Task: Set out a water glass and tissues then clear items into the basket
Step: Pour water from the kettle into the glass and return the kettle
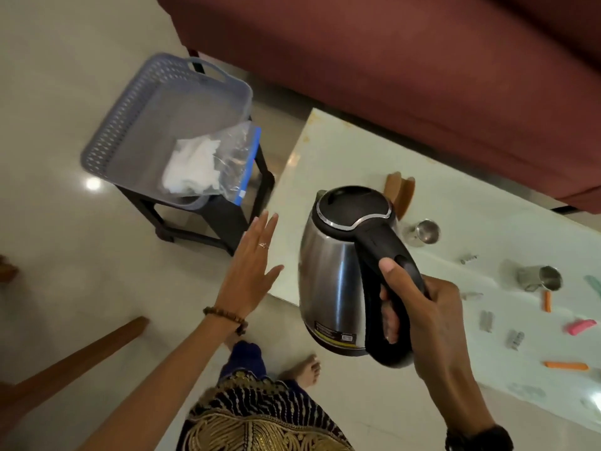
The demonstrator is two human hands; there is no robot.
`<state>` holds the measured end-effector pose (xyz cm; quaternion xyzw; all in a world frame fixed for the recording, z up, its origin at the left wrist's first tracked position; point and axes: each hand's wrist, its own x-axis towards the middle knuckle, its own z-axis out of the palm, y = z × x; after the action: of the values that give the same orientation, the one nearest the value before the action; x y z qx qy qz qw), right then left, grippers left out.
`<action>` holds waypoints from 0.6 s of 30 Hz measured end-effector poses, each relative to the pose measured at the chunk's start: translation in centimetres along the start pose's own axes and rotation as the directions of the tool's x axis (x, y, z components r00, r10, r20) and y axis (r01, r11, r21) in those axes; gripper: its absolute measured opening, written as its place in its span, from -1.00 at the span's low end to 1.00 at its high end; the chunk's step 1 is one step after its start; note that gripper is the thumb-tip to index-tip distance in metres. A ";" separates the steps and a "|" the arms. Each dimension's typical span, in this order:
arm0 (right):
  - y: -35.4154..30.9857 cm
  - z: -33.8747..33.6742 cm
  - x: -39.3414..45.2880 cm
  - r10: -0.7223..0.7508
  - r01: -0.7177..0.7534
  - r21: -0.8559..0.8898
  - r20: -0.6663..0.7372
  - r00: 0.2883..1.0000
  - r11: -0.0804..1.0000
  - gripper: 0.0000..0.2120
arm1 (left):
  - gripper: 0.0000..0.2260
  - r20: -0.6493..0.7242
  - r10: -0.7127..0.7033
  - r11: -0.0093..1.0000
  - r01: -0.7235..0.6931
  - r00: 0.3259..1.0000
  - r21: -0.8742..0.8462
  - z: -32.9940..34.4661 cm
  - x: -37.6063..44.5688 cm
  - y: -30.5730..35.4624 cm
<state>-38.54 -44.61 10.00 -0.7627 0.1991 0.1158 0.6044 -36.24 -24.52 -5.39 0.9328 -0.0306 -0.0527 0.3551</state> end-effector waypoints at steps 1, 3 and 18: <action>-0.8 1.4 0.1 -0.016 0.015 0.041 0.023 1.000 0.999 -0.52 | -0.16 -0.031 -0.011 1.000 0.012 0.999 0.007 -1.7 -0.1 -0.8; -2.6 4.2 0.2 -0.061 0.053 0.112 0.071 0.996 0.992 -0.56 | -0.14 -0.093 -0.055 0.998 0.057 0.994 0.020 -5.1 -0.2 -2.7; -9.8 31.2 8.5 -0.210 0.152 0.417 0.097 0.973 0.896 -0.62 | -0.09 -0.135 -0.383 0.878 0.406 0.914 0.252 -19.7 7.5 -23.1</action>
<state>-24.60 -13.90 7.42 -0.6256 0.1042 0.0679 0.7702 -26.01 5.02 -6.70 0.9609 0.1676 -0.0812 0.2050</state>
